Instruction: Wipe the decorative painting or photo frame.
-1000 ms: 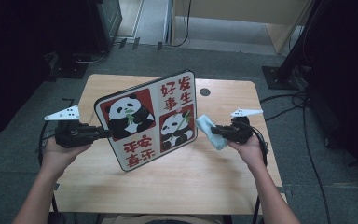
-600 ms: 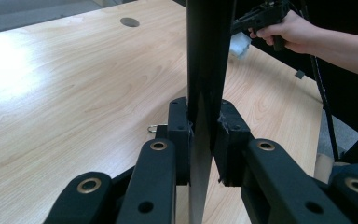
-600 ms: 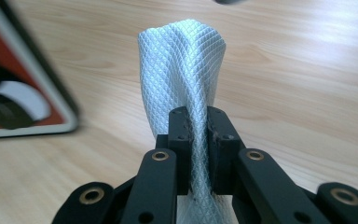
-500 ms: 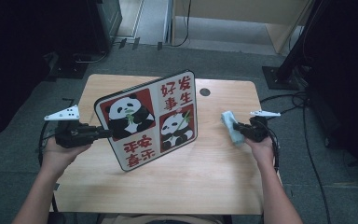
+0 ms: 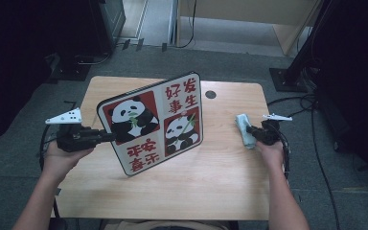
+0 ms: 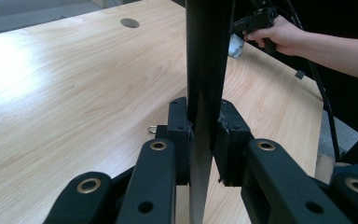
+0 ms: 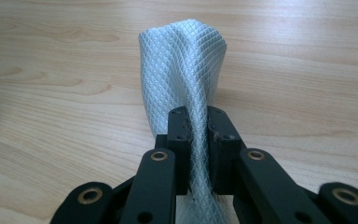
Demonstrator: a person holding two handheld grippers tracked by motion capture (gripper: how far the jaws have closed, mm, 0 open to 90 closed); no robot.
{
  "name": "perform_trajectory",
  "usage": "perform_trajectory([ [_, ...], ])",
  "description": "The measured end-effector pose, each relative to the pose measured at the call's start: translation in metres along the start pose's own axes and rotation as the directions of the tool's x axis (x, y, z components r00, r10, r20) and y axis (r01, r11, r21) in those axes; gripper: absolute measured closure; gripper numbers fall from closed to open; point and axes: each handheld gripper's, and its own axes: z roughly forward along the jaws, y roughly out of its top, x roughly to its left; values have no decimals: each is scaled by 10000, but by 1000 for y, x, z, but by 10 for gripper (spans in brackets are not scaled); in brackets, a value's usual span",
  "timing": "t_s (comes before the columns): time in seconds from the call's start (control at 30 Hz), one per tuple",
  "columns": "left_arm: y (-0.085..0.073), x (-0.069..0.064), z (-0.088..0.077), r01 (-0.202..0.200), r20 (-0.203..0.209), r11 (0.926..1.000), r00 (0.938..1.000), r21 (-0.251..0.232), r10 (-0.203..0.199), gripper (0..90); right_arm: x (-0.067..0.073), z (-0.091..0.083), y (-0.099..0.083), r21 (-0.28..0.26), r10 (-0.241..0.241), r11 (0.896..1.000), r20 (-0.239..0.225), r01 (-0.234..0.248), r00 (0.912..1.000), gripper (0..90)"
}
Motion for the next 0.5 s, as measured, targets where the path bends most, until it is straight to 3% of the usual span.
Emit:
perform_trajectory([
  [0.23,0,1,0,1,33,10000,10000,-22,-1,787,-8,5,-4,23,216,9998,95,-216,9997,802],
  [0.5,-1,1,0,20,38,10000,10000,-14,-20,786,-10,9,-8,229,78,9997,248,-84,9997,619],
])
